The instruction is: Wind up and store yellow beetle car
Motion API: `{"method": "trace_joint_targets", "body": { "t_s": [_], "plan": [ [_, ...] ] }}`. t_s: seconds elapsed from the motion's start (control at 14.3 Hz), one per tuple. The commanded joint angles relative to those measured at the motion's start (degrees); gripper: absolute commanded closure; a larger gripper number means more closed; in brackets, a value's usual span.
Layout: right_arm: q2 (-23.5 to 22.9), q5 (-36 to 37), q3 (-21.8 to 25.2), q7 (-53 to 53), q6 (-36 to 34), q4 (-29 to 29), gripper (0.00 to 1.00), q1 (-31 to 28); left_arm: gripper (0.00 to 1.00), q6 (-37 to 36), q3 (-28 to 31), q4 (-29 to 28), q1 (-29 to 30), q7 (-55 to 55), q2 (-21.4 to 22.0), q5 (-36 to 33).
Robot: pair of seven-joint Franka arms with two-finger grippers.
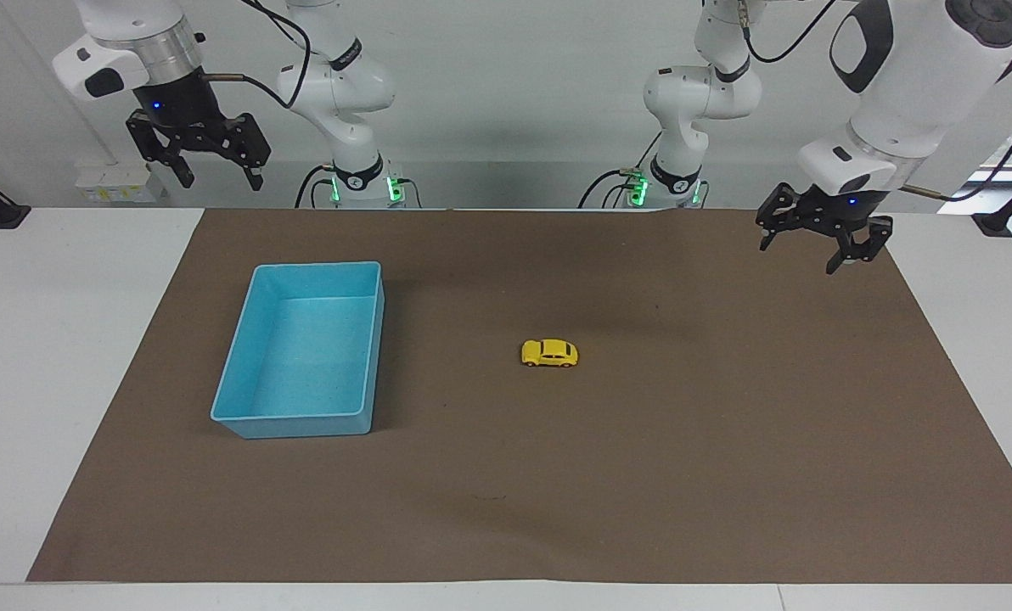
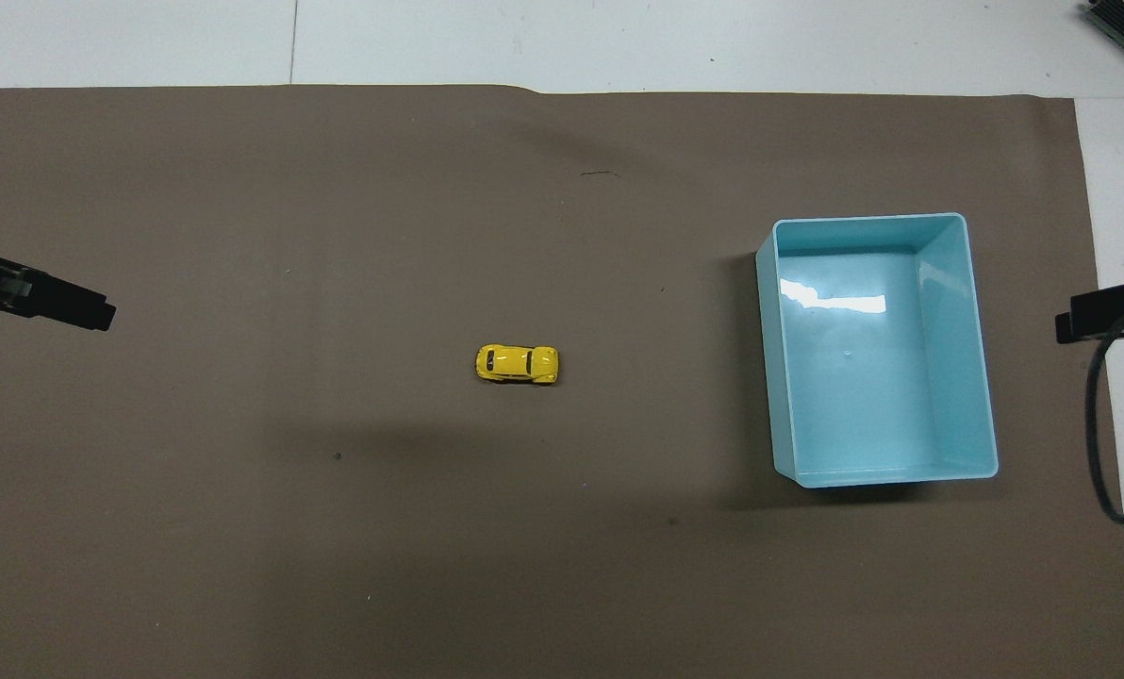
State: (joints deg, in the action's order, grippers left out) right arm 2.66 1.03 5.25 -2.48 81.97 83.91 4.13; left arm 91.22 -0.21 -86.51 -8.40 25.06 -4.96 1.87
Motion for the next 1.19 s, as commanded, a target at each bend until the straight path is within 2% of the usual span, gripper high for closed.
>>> {"method": "trace_joint_targets", "body": {
  "t_s": [0.0,0.35,0.84,0.98,1.12],
  "plan": [
    [0.77,-0.42,-0.06,1.07,-0.41,0.29,0.0,-0.44,0.0,2.81,0.74,-0.77,-2.93,5.59,-1.71,2.77],
    [0.77,-0.42,-0.06,1.07,-0.41,0.29,0.0,-0.44,0.0,9.14,0.83,-3.75,-9.25,19.22,-4.35,4.55],
    [0.77,-0.42,-0.06,1.07,-0.41,0.29,0.0,-0.44,0.0,16.61,0.83,-4.45,-16.29,28.45,-12.79,4.28],
    [0.77,-0.42,-0.06,1.07,-0.41,0.29,0.0,-0.44,0.0,19.94,0.83,-6.73,-18.39,30.14,-13.23,4.28],
    [0.77,-0.42,-0.06,1.07,-0.41,0.29,0.0,-0.44,0.0,26.6,0.92,-11.64,-20.32,31.53,-13.15,3.84]
  ]
}}
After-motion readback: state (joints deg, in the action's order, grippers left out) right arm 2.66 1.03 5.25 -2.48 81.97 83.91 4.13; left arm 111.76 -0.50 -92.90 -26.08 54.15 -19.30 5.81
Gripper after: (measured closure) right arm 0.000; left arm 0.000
